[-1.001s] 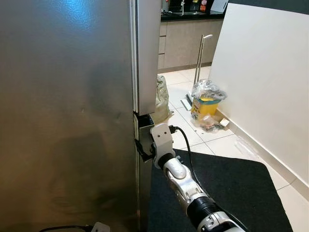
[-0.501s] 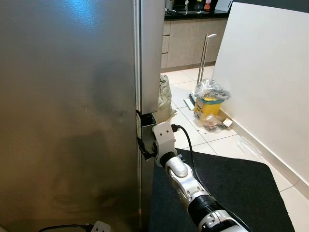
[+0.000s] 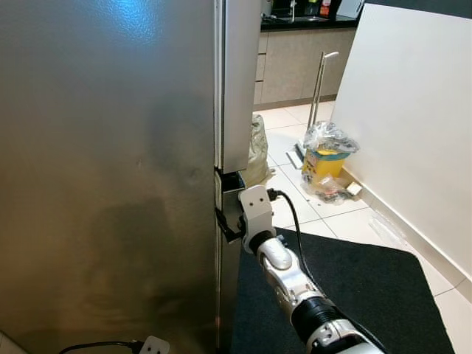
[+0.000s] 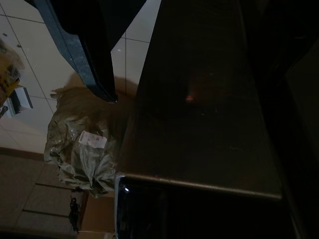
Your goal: Restocking fridge
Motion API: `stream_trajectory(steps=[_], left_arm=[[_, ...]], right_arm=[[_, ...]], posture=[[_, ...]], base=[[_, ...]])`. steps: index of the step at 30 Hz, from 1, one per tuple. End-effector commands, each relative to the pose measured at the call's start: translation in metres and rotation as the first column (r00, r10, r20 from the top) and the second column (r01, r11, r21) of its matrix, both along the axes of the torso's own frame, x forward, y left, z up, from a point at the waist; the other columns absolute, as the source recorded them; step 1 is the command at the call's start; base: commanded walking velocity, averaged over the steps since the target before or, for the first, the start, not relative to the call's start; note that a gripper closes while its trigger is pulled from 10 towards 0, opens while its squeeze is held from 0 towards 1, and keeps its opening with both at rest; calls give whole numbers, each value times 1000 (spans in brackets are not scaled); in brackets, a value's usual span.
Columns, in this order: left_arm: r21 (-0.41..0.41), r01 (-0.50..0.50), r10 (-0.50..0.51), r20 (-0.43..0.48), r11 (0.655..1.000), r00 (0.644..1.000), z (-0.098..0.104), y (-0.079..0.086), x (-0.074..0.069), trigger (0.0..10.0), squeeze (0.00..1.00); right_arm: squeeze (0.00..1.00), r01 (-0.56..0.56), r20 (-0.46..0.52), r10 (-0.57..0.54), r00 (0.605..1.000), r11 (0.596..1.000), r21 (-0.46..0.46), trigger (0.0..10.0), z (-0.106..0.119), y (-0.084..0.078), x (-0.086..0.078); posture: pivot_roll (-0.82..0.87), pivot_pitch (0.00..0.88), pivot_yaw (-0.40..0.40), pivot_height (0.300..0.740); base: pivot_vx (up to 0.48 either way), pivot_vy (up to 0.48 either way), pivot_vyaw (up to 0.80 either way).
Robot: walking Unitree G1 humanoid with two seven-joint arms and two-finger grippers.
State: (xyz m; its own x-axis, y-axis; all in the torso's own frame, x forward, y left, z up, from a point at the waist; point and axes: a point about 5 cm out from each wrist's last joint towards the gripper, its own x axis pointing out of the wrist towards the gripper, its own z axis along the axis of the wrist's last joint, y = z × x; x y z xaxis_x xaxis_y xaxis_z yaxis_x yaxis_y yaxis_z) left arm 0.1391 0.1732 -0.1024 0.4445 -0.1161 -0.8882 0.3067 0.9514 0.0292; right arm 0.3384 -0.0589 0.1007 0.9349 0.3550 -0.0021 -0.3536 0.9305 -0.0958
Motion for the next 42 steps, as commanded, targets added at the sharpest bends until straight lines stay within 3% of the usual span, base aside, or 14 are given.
stream_trajectory(steps=[1,16,27,28,30,35,38,42], left_arm=[[-8,9,-9,-39,1000,999,-4,-3,-10,10000,0],[-6,13,-14,-39,1000,999,-4,-3,-10,10000,0],[-6,17,-17,-39,1000,999,-4,-3,-10,10000,0],[-6,18,-18,-39,1000,999,-4,-3,-10,10000,0],[-6,19,-19,-39,1000,999,-4,-3,-10,10000,0],[-7,20,-20,-39,1000,999,-4,-4,-10,10000,0],[-7,22,-23,-39,1000,999,-4,-4,-10,10000,0],[-7,26,-26,-40,1000,999,-4,-4,-10,10000,0]], right_arm=[[0,202,23,-203,979,978,43,10000,12,-35,15],[0,235,16,-235,972,972,23,10000,9,-41,15],[0,186,12,-186,982,982,24,10000,6,-36,13],[322,177,16,-178,984,984,24,10000,7,-35,13],[365,169,20,-169,985,985,29,10000,7,-34,12],[333,70,16,-72,997,994,79,10000,9,-27,10],[16,-2,-7,3,1000,999,39,10000,5,-20,7],[0,-3,-38,1,999,999,-47,10000,0,-19,7]], posture=[[-82,0,-42,740],[-81,0,-42,740],[-81,0,-41,740],[-81,0,-41,740],[-80,0,-41,740],[-80,0,-41,740],[-81,0,-42,740],[-81,0,-42,740]], base=[[0,0,0],[0,0,0],[0,0,0],[0,0,0],[0,0,0],[0,0,0],[0,0,0],[0,0,0]])
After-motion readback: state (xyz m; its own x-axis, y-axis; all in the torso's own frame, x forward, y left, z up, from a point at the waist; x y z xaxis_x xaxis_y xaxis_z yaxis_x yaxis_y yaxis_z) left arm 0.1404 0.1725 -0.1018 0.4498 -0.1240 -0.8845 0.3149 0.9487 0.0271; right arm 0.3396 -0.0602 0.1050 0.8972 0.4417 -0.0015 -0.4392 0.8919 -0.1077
